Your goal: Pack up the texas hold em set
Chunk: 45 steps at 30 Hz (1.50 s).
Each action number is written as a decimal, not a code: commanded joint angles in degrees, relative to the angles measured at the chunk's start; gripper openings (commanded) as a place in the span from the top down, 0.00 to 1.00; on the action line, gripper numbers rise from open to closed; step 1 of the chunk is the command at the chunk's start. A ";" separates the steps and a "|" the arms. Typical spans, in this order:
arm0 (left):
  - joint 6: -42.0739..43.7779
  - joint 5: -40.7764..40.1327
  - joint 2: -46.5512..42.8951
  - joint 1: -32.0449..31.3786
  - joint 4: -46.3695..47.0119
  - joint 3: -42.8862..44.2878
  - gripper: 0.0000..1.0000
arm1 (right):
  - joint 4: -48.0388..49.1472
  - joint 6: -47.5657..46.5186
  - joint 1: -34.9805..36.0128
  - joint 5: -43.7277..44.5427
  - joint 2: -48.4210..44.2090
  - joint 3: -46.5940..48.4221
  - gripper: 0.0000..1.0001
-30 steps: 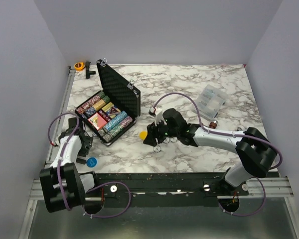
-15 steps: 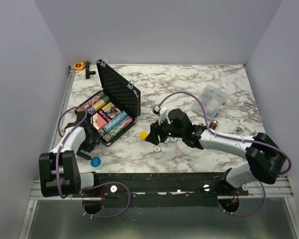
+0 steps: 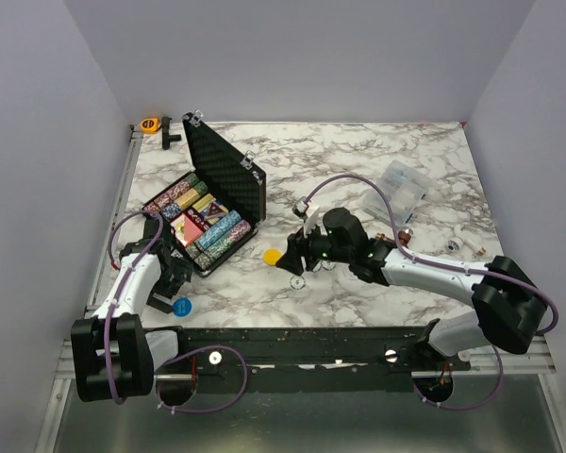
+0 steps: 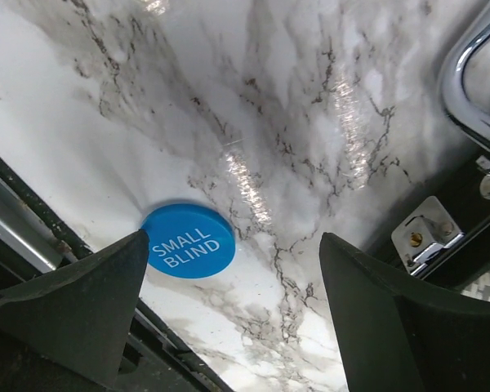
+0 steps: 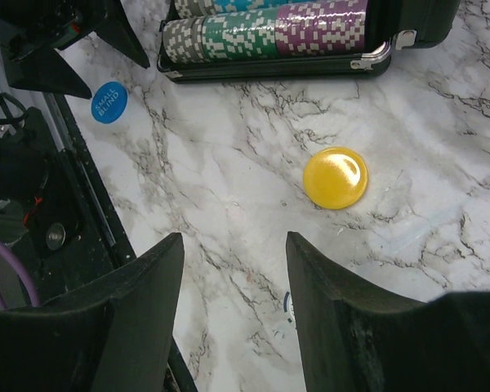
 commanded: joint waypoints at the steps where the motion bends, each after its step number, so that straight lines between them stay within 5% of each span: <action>1: 0.20 -0.08 0.03 -0.09 -2.74 -0.78 0.15 | 2.46 0.51 0.46 -0.32 -1.95 -1.00 0.44; 23: -5.18 -0.88 -2.09 -0.26 -1.86 -2.76 0.12 | 2.27 0.34 0.41 0.42 -4.17 -1.44 0.44; 27: -5.82 4.87 -6.32 -0.36 7.74 -9.20 0.18 | 2.26 0.28 0.41 0.59 -4.39 -1.27 0.44; 29: -8.19 4.09 -6.79 -0.27 8.12 -10.40 0.30 | 1.91 0.18 0.41 0.74 -4.50 -1.02 0.44; 33: -9.12 1.47 -8.58 -0.35 8.07 -10.55 0.29 | 1.50 -0.01 0.42 1.12 -5.10 -1.08 0.44; 45: -1.90 7.24 5.63 -3.69 3.92 -2.30 0.28 | 2.12 0.08 0.41 0.88 -4.13 -1.01 0.44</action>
